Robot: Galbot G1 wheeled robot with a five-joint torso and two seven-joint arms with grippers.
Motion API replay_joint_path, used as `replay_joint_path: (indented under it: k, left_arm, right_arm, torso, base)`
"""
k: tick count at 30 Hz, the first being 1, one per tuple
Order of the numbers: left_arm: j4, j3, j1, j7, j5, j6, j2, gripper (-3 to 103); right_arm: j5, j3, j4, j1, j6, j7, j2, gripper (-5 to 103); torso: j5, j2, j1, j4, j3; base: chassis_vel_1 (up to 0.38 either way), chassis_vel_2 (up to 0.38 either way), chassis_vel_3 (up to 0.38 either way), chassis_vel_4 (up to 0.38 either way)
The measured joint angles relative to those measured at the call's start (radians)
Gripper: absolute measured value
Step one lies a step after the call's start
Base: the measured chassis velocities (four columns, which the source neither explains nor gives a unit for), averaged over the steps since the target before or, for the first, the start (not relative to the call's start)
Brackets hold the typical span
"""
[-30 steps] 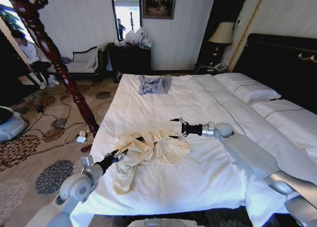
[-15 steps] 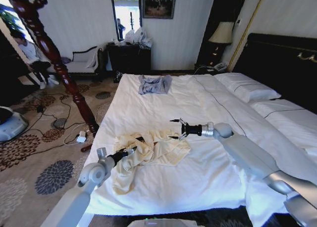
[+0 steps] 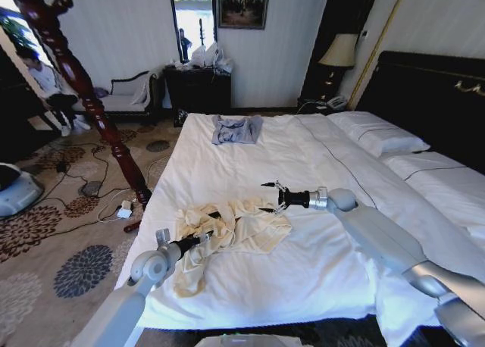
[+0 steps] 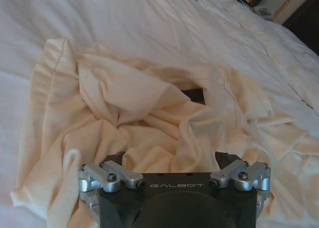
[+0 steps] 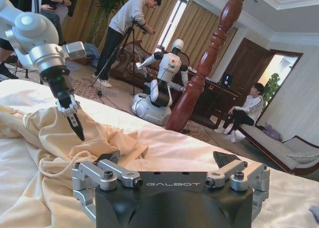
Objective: Pick up the clothes from the bed and hang them on the clothes hanger.
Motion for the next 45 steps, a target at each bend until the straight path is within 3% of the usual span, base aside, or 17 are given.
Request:
replay_joint_path:
  k: [8, 18, 21, 23, 26, 27, 38, 41, 45]
  left_arm:
    - [-0.045, -0.032, 0.085, -0.002, 0.035, 0.008, 0.043, 100]
    - [0.024, 0.006, 0.017, 0.011, 0.052, -0.01, -0.037, 102]
    - [0.046, 0.021, -0.006, 0.007, 0.038, -0.014, -0.059, 89]
    - [0.053, 0.021, -0.009, 0.005, 0.029, -0.018, -0.064, 89]
    - [0.057, 0.019, -0.009, 0.005, -0.005, -0.027, -0.072, 73]
    - [0.057, 0.019, -0.009, 0.005, -0.005, -0.027, -0.072, 73]
    - [0.04, 0.0, 0.02, 0.082, -0.049, -0.078, -0.07, 30]
    - [0.04, -0.001, 0.025, 0.112, -0.055, -0.102, -0.073, 24]
    - [0.037, -0.003, 0.027, 0.144, -0.07, -0.14, -0.076, 24]
  right_arm:
    - [0.0, 0.002, -0.008, 0.001, 0.008, -0.001, 0.002, 100]
    - [-0.001, -0.004, -0.009, 0.009, 0.009, 0.003, 0.008, 100]
    - [-0.001, -0.004, -0.005, 0.006, 0.009, 0.004, 0.002, 100]
    - [-0.001, -0.003, -0.004, 0.004, 0.009, 0.004, 0.0, 100]
    - [-0.001, 0.001, -0.006, 0.002, 0.011, 0.004, -0.002, 100]
    - [-0.001, 0.001, -0.006, 0.002, 0.011, 0.004, -0.002, 100]
    - [-0.001, -0.005, -0.012, 0.009, 0.019, 0.014, 0.004, 100]
    - [0.0, -0.006, -0.014, 0.012, 0.021, 0.015, 0.003, 100]
    - [0.0, -0.006, -0.014, 0.012, 0.024, 0.016, 0.0, 100]
  torso:
    - [-0.0003, 0.0, 0.0, 0.0006, 0.0]
    - [-0.0001, 0.0, 0.0, 0.0002, 0.0]
    - [0.0002, 0.0, 0.0, 0.0, 0.0]
    - [0.0003, 0.0, 0.0, 0.0, 0.0]
    - [0.0002, 0.0, 0.0, 0.0, 0.0]
    - [0.0002, 0.0, 0.0, 0.0, 0.0]
    - [0.0, 0.0, 0.0, 0.0, 0.0]
    - [-0.0001, 0.0, 0.0, -0.0001, 0.0]
    - [-0.0001, 0.0, 0.0, 0.0, 0.0]
  base:
    - [0.0, 0.0, 0.0, 0.0]
    - [0.0, 0.0, 0.0, 0.0]
    - [0.0, 0.0, 0.0, 0.0]
    - [0.0, 0.0, 0.0, 0.0]
    - [0.0, 0.0, 0.0, 0.0]
    - [0.0, 0.0, 0.0, 0.0]
    - [0.0, 0.0, 0.0, 0.0]
    - [0.0, 0.0, 0.0, 0.0]
    - [0.0, 0.0, 0.0, 0.0]
